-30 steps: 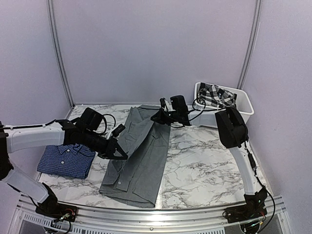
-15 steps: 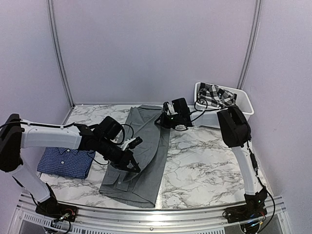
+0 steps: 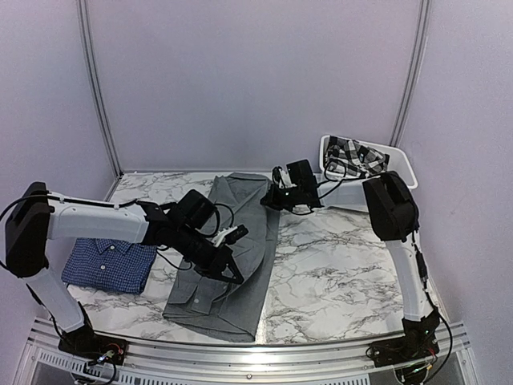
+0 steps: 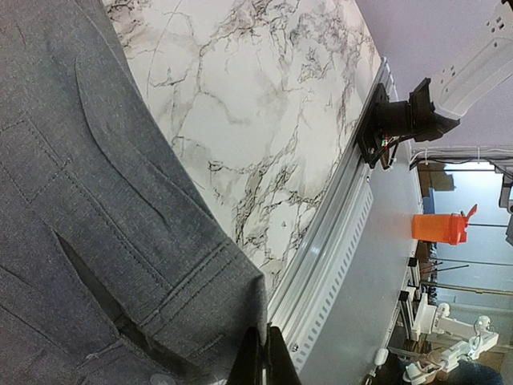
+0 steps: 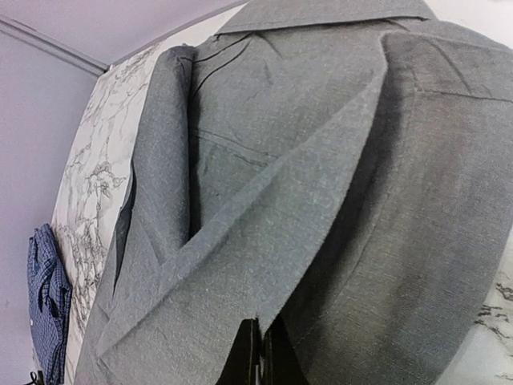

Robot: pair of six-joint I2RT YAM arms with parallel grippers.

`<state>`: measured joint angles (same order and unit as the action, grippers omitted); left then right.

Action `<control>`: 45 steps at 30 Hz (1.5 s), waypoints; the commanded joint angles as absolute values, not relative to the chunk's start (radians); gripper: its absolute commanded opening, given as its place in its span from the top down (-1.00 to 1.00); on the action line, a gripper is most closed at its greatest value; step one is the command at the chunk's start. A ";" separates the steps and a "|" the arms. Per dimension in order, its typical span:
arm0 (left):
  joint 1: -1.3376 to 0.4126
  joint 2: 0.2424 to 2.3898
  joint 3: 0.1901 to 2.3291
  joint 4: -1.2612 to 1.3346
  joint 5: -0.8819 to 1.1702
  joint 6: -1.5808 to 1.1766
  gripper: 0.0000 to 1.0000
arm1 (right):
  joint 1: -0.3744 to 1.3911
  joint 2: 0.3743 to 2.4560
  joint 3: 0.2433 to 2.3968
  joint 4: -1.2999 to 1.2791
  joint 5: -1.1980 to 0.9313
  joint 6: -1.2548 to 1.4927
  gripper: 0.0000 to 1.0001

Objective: Fold and stack the long sleeve shirts
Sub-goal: Adjust the sleeve at the center of the board.

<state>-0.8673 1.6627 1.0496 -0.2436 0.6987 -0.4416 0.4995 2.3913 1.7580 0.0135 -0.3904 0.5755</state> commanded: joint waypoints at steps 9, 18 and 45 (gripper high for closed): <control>-0.907 1.694 1.059 -0.239 0.739 -0.431 1.00 | 0.488 2.311 1.730 0.005 -0.341 0.554 1.00; -0.916 1.710 1.057 -0.226 0.714 -0.442 0.97 | 0.489 2.292 1.698 -0.040 -0.316 0.549 0.99; -0.584 1.407 0.724 -0.143 0.138 -0.531 -0.09 | 0.750 2.083 1.544 -0.118 -0.185 0.434 -0.07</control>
<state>-0.5896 1.4055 0.7612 -0.1616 0.1497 -0.5362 0.7025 2.0605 1.5307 -0.1345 -0.1646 0.4370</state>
